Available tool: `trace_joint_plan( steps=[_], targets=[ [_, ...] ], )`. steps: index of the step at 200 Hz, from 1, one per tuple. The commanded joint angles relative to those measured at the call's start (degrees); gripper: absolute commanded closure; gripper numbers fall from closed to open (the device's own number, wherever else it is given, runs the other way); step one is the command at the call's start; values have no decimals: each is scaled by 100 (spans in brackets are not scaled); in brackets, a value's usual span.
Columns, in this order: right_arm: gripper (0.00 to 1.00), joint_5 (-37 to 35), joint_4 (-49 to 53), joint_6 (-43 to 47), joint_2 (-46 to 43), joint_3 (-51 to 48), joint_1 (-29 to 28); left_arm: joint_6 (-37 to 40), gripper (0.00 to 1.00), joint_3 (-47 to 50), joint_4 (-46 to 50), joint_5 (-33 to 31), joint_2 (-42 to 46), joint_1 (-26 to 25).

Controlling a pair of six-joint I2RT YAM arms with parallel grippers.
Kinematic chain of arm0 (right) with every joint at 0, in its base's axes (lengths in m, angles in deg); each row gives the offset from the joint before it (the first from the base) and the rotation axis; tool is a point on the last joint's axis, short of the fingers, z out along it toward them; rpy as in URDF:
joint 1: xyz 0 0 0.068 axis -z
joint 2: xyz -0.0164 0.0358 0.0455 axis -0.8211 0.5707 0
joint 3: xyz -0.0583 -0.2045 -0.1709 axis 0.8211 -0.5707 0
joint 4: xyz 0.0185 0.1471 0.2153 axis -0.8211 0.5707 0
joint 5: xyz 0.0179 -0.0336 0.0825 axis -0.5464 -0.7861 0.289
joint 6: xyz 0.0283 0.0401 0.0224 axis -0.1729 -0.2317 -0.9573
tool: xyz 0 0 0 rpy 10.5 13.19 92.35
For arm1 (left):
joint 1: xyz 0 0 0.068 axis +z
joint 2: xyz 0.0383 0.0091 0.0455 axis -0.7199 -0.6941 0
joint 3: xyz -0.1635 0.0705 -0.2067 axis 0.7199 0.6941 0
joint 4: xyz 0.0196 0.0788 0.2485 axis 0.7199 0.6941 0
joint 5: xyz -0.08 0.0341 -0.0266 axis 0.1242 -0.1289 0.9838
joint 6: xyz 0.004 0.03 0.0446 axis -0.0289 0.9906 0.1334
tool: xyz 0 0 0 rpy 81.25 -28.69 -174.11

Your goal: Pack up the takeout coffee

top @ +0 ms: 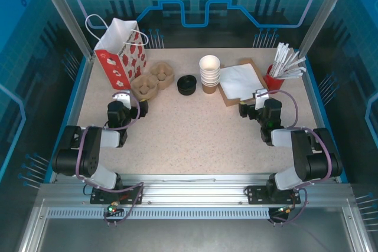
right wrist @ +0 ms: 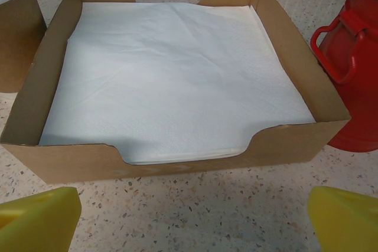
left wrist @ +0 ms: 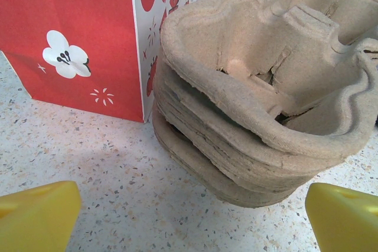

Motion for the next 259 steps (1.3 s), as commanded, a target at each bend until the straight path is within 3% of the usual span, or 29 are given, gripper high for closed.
trace_joint_plan(
  steps=[1,97,134,153,165,182,218,236,259],
  targets=[
    [0,80,-128,-12,68,114,41,84,1,-95,-26,50,-22,-3],
    [0,46,-141,-5,55,128,28,64,1,-103,-50,-48,-11,-3],
    [0,-446,1072,-52,-632,446,-141,-378,1,-33,647,-1051,946,34],
    [0,-716,1716,-320,-1141,587,-179,-883,1,-225,1784,-1739,1780,41],
    [0,-845,2229,-729,-1527,745,-179,-1146,1,-446,2633,-1848,2235,50],
    [0,-922,3232,-1294,-2042,1166,-192,-1455,1,-700,3322,-1575,2675,45],
    [0,-883,4362,-1678,-2732,1865,-725,-2214,1,-1343,4086,186,3252,-101],
    [0,-987,5078,-1587,-2512,2593,-1218,-2347,3,-1743,4215,612,3217,-489],
    [0,-1091,6237,-1294,-1850,3877,-1795,-1961,4,-2653,5080,649,2765,-1139]
  ],
)
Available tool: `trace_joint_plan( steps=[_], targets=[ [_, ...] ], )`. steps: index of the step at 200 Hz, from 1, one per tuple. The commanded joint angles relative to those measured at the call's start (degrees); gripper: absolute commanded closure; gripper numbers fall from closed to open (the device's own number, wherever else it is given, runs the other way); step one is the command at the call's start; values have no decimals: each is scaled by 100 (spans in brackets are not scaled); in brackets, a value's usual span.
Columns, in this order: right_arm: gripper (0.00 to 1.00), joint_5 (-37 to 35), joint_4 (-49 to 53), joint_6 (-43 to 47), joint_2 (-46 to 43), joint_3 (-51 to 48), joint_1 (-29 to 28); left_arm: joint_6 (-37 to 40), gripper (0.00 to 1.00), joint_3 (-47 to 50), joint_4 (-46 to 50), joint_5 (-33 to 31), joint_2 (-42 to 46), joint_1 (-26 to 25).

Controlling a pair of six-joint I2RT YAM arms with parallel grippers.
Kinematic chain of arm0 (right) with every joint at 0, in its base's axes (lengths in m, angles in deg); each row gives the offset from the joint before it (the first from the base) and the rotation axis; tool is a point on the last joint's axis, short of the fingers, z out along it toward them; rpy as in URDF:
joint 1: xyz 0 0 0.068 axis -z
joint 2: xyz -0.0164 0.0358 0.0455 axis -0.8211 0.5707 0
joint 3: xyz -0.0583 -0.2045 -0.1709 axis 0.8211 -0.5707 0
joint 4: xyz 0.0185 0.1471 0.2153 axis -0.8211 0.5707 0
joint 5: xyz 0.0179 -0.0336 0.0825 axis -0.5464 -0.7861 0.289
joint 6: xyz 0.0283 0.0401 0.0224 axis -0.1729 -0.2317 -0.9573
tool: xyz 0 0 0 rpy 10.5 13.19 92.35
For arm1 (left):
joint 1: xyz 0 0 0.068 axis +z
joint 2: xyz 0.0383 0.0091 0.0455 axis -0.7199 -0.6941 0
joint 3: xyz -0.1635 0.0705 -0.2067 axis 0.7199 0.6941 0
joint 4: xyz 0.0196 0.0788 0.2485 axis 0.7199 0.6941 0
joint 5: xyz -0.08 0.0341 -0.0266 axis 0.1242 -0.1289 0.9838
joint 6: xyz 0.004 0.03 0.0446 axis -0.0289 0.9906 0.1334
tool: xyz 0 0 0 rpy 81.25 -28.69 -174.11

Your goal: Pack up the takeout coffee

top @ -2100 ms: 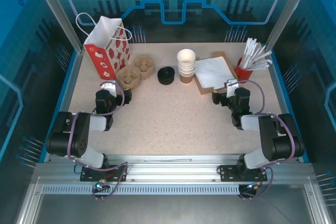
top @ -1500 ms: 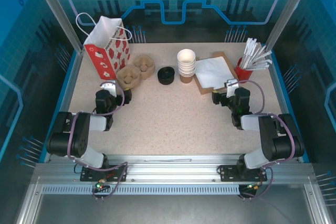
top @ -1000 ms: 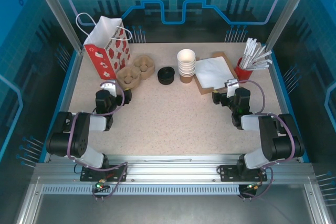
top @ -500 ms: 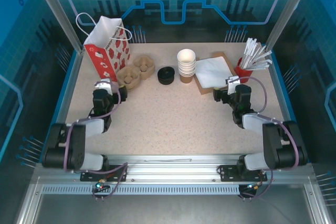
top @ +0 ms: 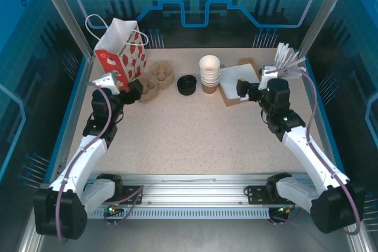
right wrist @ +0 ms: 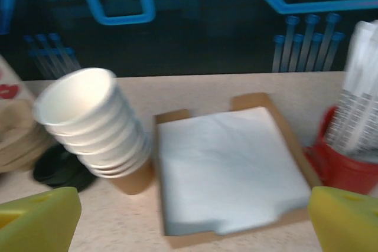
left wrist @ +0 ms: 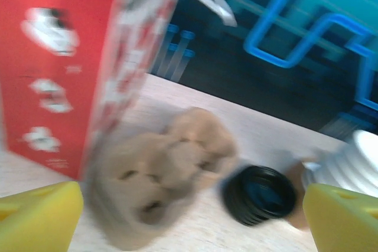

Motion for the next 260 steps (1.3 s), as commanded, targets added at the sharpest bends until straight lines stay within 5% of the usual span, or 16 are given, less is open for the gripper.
trace_joint_plan(
  steps=[1,36,123,260],
  targets=[
    [0,-189,1602,136,580,1140,-548,64,3,-882,1018,593,-348,-588],
    [2,157,2915,328,1651,2714,-961,465,7,-1801,1942,614,-1006,-993],
    [34,-14,4410,-33,4363,5972,-798,642,13,-2762,1733,703,-2235,-1489],
    [62,-381,5045,11,6038,7764,-619,560,15,-3118,1357,962,-2861,-1719]
  ],
)
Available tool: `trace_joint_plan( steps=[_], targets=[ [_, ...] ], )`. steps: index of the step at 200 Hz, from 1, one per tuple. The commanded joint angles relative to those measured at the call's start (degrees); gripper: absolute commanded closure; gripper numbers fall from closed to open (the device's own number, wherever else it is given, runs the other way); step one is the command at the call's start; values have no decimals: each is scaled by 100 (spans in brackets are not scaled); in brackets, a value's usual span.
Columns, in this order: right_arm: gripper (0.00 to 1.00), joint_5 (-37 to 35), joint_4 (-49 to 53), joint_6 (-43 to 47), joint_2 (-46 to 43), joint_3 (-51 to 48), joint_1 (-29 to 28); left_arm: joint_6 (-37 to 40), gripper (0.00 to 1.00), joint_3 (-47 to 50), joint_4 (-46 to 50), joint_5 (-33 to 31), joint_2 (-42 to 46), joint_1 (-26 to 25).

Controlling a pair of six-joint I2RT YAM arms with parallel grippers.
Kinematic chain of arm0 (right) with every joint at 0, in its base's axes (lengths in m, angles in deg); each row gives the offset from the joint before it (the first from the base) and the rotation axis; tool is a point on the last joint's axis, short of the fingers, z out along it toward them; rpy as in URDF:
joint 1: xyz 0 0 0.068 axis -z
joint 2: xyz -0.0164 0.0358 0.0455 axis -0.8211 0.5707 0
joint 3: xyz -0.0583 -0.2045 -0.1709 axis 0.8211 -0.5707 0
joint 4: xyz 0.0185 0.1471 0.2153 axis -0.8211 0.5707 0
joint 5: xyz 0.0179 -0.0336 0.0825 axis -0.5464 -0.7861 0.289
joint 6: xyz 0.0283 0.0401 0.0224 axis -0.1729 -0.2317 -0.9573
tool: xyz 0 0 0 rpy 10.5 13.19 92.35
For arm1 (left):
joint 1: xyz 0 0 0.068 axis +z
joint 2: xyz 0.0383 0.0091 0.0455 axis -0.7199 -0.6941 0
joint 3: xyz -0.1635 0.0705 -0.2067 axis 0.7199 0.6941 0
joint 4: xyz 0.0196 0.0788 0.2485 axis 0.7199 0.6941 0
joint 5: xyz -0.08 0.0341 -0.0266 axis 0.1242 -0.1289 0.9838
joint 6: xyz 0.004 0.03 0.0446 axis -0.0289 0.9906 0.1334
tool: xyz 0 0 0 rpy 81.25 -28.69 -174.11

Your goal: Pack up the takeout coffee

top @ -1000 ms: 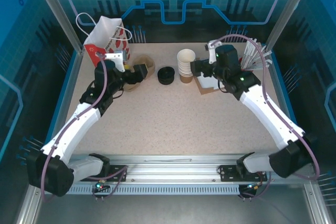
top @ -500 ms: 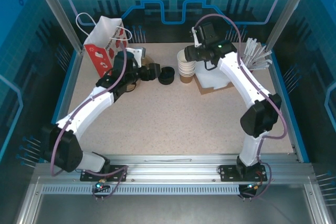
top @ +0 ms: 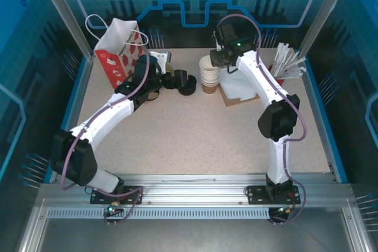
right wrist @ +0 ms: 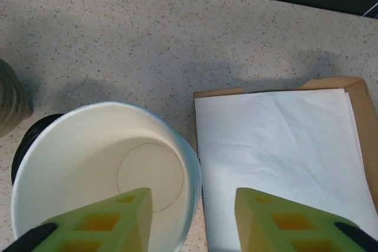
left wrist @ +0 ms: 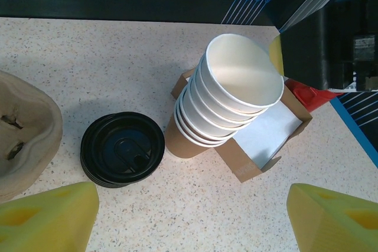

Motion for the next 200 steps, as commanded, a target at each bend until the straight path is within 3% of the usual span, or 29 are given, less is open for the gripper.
trace_joint_plan(
  steps=[1,86,200],
  targets=[
    [62,-38,224,31,130,279,60,59,15,-115,-171,92,-43,-59],
    [72,6,299,35,344,461,59,59,15,-14,-191,14,3,-58],
    [77,-38,475,109,557,738,59,32,15,92,-204,-19,15,-67]
  ],
)
